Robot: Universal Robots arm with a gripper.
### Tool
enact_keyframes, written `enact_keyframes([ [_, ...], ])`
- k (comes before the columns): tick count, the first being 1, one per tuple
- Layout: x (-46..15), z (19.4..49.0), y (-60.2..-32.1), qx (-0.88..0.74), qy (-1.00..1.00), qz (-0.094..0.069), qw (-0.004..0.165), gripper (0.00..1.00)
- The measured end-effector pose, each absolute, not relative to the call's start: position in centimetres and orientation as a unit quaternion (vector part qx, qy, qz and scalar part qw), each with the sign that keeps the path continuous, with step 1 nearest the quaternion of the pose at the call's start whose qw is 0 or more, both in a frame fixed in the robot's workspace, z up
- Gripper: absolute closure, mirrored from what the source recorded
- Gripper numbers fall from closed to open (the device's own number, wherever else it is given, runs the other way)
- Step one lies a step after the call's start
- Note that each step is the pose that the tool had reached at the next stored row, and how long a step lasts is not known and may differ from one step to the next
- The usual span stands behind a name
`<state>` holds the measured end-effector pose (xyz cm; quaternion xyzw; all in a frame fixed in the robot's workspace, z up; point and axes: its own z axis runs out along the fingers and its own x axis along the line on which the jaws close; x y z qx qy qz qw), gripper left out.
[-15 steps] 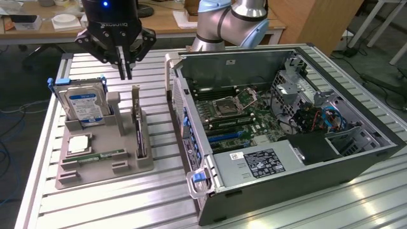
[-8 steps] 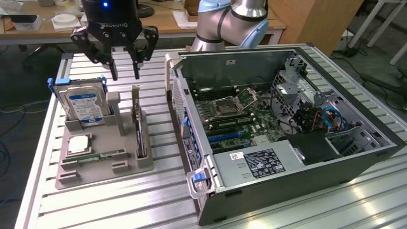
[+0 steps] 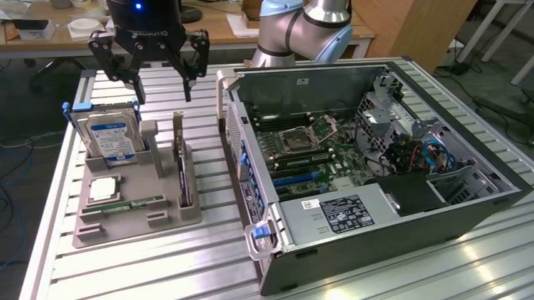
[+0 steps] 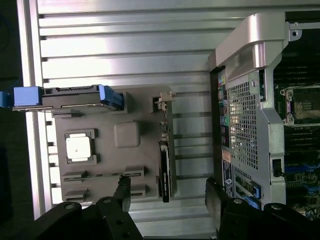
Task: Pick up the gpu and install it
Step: 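Pick up the gpu and move the gpu toward the slot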
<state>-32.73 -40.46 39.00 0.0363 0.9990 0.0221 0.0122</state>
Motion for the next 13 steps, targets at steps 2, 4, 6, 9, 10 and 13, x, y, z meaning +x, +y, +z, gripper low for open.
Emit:
enact_keyframes([
  [2, -32.73, 39.01, -40.48, 0.028, 0.999, 0.022, 0.012, 0.29],
  [4, -32.73, 39.00, -40.48, 0.017, 1.000, 0.022, 0.012, 0.29],
  [6, -32.73, 38.96, -40.53, 0.010, 1.000, 0.022, 0.012, 0.29],
  [9, -32.73, 38.88, -40.61, 0.005, 1.000, 0.023, 0.012, 0.29],
  [10, -32.73, 38.86, -40.63, 0.005, 1.000, 0.023, 0.011, 0.29],
  [13, -32.74, 38.76, -40.74, 0.002, 1.000, 0.022, 0.011, 0.29],
])
